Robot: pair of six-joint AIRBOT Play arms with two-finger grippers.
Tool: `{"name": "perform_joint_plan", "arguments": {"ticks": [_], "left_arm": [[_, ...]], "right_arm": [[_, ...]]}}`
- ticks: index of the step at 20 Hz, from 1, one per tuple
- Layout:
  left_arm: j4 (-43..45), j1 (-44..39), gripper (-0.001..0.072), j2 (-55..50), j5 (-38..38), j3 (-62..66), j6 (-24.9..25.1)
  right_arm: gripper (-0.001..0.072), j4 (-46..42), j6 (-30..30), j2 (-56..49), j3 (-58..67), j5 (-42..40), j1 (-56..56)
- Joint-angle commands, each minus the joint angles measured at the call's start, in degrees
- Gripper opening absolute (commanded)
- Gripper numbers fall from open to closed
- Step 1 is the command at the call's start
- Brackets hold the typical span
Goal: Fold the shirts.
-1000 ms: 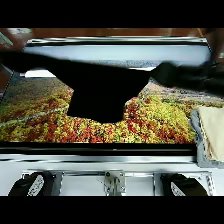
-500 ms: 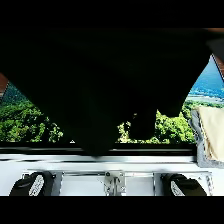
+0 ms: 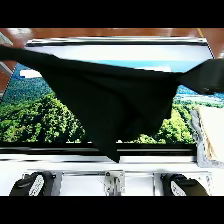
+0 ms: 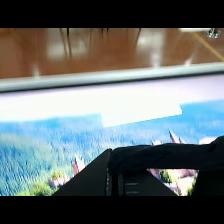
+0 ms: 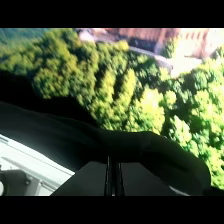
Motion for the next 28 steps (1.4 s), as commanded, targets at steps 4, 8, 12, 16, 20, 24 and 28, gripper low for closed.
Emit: {"name": "perform_joint_plan", "arguments": {"ticks": [4, 8, 12, 16, 20, 24, 28], "left_arm": [[-7.5, -0.09, 0.0042, -3.52, 10.86, -23.85, -0.15], [-18.1, -5.09, 0.0042, -11.78, 22.97, -34.12, 1.88], [-18.16, -16.9, 0.0042, -25.38, 24.76, -36.79, 5.01], [-18.36, -24.2, 0.0042, -36.85, 28.96, -36.74, -0.9], [-18.27, -21.46, 0.0392, -38.12, 21.68, -35.01, -4.02], [-16.02, -9.25, 0.0413, -36.74, 1.31, -27.04, -5.44], [-5.97, -4.42, 0.0402, -31.91, -7.19, -29.62, -8.76]], "right_arm": [[0.0059, -3.15, -3.69, -21.81, -2.56, -12.33, 4.31], [0.0059, -2.73, -3.89, -33.92, -2.56, -26.36, 4.22], [0.006, -2.36, -3.85, -43.06, -2.56, -27.82, 5.27], [0.006, -0.66, -2.62, -48.02, -2.56, -27.82, 5.9], [0.0605, 0.92, -4.33, -46.31, -1.18, -26.86, 4.17], [0.0629, -8.48, -12.96, -40.04, 2.45, -13.9, -2.89], [0.0628, -14.21, -12.79, -38.21, 0.42, -0.35, -13.77]]}}
